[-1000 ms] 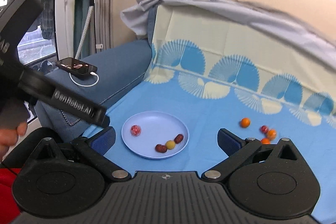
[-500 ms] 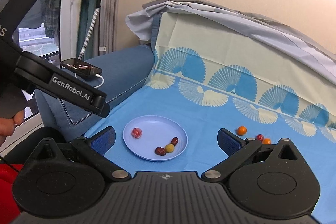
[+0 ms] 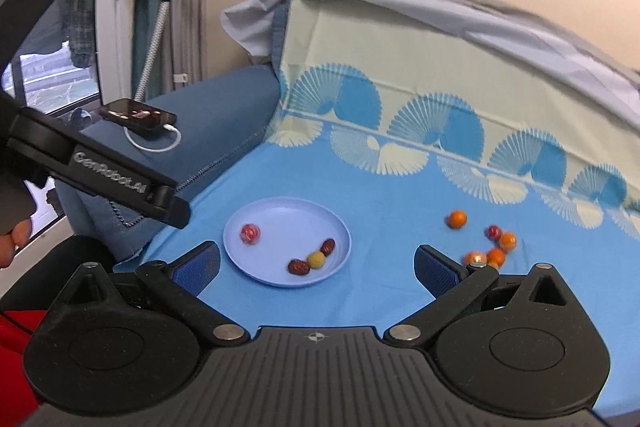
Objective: Organize fruits
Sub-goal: 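Lift both tools away from the plate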
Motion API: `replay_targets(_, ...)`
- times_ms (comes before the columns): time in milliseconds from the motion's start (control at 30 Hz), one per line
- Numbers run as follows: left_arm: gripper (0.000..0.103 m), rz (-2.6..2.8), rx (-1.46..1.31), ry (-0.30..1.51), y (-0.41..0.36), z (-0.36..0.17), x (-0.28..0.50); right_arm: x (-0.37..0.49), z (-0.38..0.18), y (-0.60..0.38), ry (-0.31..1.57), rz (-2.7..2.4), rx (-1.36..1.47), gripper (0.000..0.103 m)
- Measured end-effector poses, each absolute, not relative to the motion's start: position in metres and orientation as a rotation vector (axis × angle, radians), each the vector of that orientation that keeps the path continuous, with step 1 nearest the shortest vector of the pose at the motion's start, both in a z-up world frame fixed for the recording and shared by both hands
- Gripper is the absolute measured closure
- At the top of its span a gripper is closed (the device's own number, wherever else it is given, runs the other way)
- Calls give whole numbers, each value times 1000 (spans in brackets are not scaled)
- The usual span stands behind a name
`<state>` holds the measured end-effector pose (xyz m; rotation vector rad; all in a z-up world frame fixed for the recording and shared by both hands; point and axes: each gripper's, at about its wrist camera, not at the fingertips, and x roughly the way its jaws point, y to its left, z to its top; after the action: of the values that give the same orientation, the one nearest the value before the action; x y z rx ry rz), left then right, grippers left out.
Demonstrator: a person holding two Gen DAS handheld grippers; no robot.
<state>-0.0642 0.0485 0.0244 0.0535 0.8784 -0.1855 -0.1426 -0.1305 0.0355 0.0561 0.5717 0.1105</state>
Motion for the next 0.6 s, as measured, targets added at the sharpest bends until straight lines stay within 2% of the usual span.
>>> replay_targets(300, 0, -181, 93, 949, 30, 3, -36, -111, -11, -179, 641, -86, 170, 1)
replay_targets(600, 0, -186, 140, 1021, -8, -20, 7, -18, -118, -265, 717, -381, 137, 1)
